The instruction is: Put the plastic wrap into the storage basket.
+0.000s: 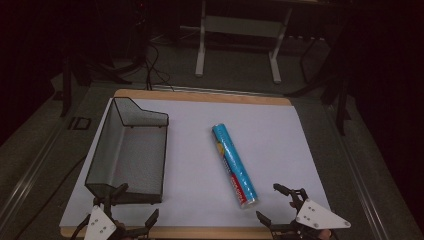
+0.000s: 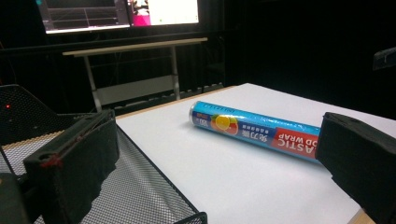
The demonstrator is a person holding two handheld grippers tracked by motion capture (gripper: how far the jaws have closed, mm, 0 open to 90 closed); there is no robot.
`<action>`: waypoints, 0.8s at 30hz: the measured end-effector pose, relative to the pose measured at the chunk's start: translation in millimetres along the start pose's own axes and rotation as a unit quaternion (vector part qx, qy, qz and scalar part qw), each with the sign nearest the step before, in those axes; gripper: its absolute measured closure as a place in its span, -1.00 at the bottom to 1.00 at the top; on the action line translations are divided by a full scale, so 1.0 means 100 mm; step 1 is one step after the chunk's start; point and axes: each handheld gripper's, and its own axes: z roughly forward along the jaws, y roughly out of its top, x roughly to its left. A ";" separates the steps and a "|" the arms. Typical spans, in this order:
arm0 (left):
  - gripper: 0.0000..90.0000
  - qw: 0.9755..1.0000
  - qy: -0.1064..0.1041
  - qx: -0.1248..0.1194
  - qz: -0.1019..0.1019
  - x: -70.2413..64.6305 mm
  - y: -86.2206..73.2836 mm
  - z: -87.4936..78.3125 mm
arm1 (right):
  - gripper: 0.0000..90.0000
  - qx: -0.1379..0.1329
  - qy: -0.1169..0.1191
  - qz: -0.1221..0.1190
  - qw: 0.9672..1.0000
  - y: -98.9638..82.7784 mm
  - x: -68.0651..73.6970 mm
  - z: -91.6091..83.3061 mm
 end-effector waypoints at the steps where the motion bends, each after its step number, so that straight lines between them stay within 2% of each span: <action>1: -1.00 1.000 0.001 0.000 0.000 0.00 0.00 0.00 | -0.73 0.001 0.005 0.000 1.000 0.01 0.01 0.00; 4: -1.00 1.000 0.002 0.001 0.001 -0.01 0.00 0.01 | -0.75 -0.007 0.007 -0.001 1.000 0.04 0.04 -0.01; 10: -1.00 1.000 -0.002 0.003 -0.003 -0.01 -0.01 0.02 | -0.75 -0.015 0.003 -0.021 1.000 0.11 0.09 0.02; 14: -1.00 1.000 -0.006 0.001 0.000 -0.02 -0.01 0.02 | -0.75 -0.022 0.015 -0.010 1.000 0.14 0.06 0.06; 22: -1.00 1.000 -0.008 0.002 0.005 -0.04 -0.02 0.03 | -0.75 -0.025 -0.002 -0.020 0.999 0.22 -0.02 0.18; 24: -1.00 1.000 -0.007 0.002 0.004 -0.04 -0.02 0.03 | -0.75 -0.026 -0.016 -0.018 0.999 0.26 -0.07 0.25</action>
